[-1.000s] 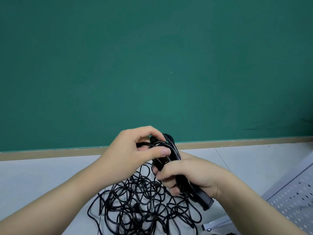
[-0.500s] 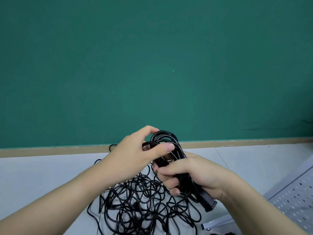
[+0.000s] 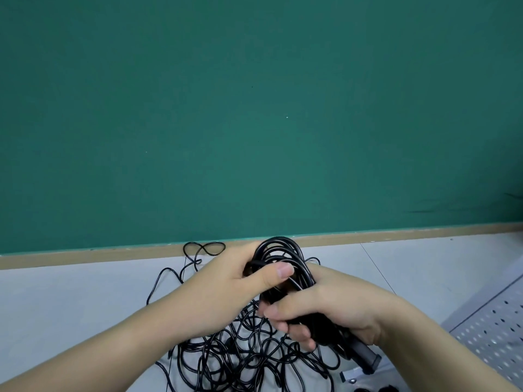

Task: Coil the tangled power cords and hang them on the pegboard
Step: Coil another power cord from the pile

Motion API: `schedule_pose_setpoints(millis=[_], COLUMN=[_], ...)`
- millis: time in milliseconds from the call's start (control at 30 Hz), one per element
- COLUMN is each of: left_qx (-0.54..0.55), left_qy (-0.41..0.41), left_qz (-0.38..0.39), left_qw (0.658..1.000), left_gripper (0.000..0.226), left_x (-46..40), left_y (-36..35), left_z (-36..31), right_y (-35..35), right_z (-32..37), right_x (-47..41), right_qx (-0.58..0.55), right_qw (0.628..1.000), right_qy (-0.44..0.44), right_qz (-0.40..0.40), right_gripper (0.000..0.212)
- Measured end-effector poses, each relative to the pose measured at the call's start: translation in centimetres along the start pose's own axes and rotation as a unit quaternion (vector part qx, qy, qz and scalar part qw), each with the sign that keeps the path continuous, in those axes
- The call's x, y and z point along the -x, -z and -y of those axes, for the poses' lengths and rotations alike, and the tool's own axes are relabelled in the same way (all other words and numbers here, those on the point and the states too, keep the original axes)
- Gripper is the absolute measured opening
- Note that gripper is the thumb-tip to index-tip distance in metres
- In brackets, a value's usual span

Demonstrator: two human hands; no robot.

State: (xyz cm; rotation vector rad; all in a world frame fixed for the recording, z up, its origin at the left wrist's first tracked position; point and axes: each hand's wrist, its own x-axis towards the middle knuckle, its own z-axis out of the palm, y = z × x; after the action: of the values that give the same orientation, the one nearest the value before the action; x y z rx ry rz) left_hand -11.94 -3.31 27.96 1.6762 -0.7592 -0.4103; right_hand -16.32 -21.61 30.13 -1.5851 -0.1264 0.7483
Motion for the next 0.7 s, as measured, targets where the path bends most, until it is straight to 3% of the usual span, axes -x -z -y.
schedule_pose_setpoints(millis=[167, 333, 433, 567, 700], left_qx=[0.04, 0.043, 0.017, -0.021, -0.057], left_qy=[-0.001, -0.01, -0.004, -0.017, -0.02], left_qz=[-0.055, -0.058, -0.06, -0.047, -0.081], left_qw=[0.998, 0.997, 0.998, 0.999, 0.995], left_gripper=[0.033, 0.033, 0.034, 0.031, 0.052], left_x=[-0.7, -1.2, -1.3, -0.9, -0.9], left_y=[0.6, 1.4, 1.8, 1.8, 2.7], left_z=[-0.1, -1.3, -1.1, -0.3, 0.2], right_y=[-0.2, -0.5, -0.9, -0.9, -0.2], right_z=[0.8, 1.1, 1.2, 1.0, 1.1], right_x=[-0.5, -1.1, -1.2, -1.0, -0.7], right_qx=[-0.067, -0.112, -0.09, -0.091, -0.108], right_qw=[0.997, 0.989, 0.991, 0.996, 0.993], right_qy=[0.046, 0.094, 0.093, 0.011, 0.023], right_qz=[-0.008, -0.031, -0.034, 0.009, 0.03], right_gripper=[0.01, 0.032, 0.018, 0.02, 0.007])
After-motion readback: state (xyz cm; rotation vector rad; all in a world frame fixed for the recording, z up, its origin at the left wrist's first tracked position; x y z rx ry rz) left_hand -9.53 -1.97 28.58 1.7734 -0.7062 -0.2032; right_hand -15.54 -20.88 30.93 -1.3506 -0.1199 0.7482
